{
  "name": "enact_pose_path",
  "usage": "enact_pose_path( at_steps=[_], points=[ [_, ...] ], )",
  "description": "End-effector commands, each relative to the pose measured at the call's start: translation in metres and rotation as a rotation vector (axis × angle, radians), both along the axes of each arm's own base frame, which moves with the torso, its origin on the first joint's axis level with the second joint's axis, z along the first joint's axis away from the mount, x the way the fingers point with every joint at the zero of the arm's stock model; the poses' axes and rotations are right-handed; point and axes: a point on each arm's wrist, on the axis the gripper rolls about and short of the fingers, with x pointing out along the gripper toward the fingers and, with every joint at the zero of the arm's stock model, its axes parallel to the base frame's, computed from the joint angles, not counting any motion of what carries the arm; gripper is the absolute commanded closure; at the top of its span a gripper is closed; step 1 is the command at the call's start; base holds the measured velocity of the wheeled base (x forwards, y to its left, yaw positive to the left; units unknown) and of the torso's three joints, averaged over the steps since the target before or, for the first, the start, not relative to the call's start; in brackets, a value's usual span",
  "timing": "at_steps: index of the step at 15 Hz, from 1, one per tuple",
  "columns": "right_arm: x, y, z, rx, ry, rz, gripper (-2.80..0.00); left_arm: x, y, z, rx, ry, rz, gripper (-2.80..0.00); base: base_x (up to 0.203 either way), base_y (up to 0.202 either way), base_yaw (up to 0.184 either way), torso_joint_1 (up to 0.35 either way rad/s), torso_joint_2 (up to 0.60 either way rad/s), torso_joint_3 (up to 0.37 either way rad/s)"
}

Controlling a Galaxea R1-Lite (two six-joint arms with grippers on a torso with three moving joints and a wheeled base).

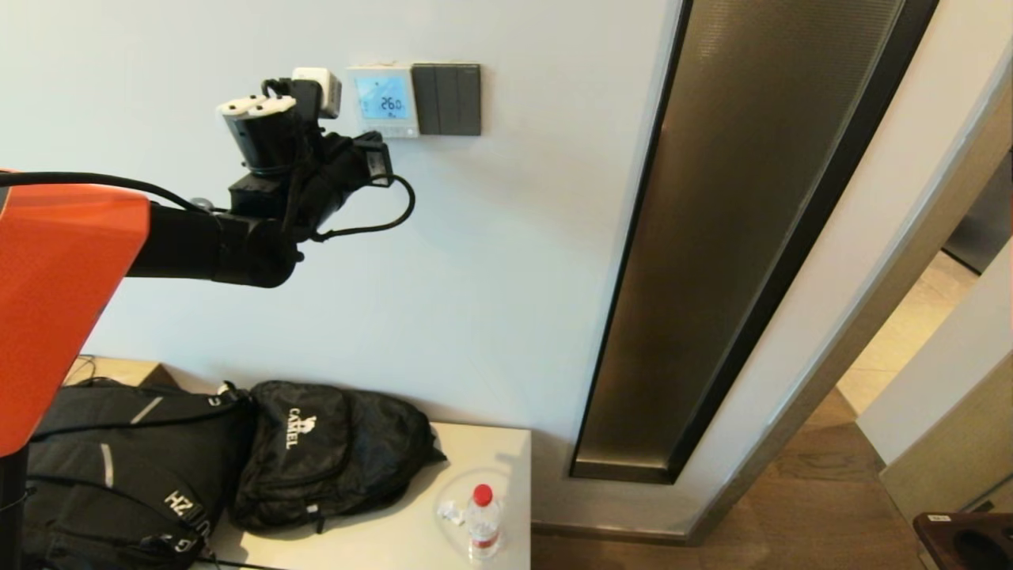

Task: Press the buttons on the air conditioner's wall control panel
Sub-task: Press the temperature decrease button

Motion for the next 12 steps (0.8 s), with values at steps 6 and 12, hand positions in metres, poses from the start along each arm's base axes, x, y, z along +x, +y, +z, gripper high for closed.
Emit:
enact_pose_path(
  at_steps=[6, 12],
  points=[
    [0.000, 0.000, -0.001, 0.000, 0.003, 0.001, 0.00, 0.007, -0.003, 0.000, 0.002, 0.004, -0.005, 0.00, 0.000, 0.000, 0.000, 0.000, 0.00, 0.000],
    [0.000, 0.000, 0.000, 0.000, 0.000, 0.001, 0.00, 0.015, -0.007, -0.003, 0.004, 0.009, -0.008, 0.00, 0.000, 0.000, 0.000, 0.000, 0.00, 0.000]
  ],
)
